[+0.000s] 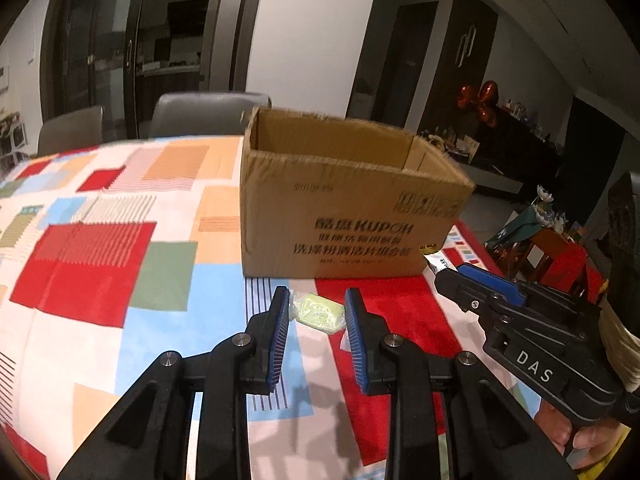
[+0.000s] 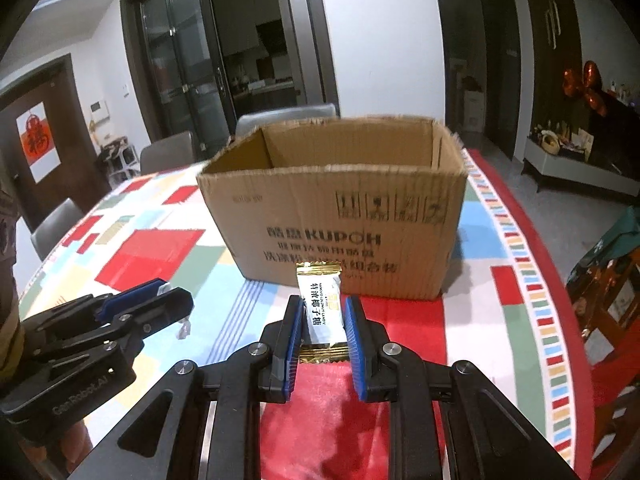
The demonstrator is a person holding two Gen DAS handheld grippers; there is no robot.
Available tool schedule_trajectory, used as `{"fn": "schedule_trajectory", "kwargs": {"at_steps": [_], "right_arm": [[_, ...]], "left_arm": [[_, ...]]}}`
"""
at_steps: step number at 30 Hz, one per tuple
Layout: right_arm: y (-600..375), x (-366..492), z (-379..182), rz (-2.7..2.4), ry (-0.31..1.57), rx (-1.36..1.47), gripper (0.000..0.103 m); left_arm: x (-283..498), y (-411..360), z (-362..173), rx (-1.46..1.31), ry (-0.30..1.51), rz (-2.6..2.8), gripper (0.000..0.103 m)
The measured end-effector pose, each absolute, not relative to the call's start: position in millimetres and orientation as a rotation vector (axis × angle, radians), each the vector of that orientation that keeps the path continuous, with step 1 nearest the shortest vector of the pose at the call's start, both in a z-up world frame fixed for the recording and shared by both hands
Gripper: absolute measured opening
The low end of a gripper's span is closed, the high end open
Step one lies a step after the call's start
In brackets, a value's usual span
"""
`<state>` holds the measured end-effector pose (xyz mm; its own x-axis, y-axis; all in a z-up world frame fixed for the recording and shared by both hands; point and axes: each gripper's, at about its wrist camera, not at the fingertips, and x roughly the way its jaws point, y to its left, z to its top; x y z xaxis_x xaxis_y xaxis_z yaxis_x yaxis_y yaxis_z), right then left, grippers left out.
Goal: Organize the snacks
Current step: 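Carry both snacks over the box and open both tools to drop them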
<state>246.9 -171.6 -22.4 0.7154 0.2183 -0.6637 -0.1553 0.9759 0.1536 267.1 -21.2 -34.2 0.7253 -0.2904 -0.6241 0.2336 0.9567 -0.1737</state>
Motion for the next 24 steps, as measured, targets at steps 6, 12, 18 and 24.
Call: {"fn": "schedule_trajectory", "kwargs": {"at_steps": [6, 12, 18, 24], "right_arm": [[-175, 238, -1, 0.205, 0.699, 0.096, 0.023], [-178, 230, 21, 0.204, 0.659, 0.095, 0.023], [-180, 234, 41, 0.189, 0.645, 0.072, 0.023], [-179, 245, 63, 0.178, 0.649, 0.048, 0.023]], "left_arm": [[253, -25, -8, -0.068, 0.651, -0.298, 0.028], [245, -28, 14, -0.046, 0.608, -0.303, 0.028], [247, -27, 36, -0.034, 0.586, -0.298, 0.028], [259, -30, 58, -0.007, 0.582, -0.292, 0.028]]}}
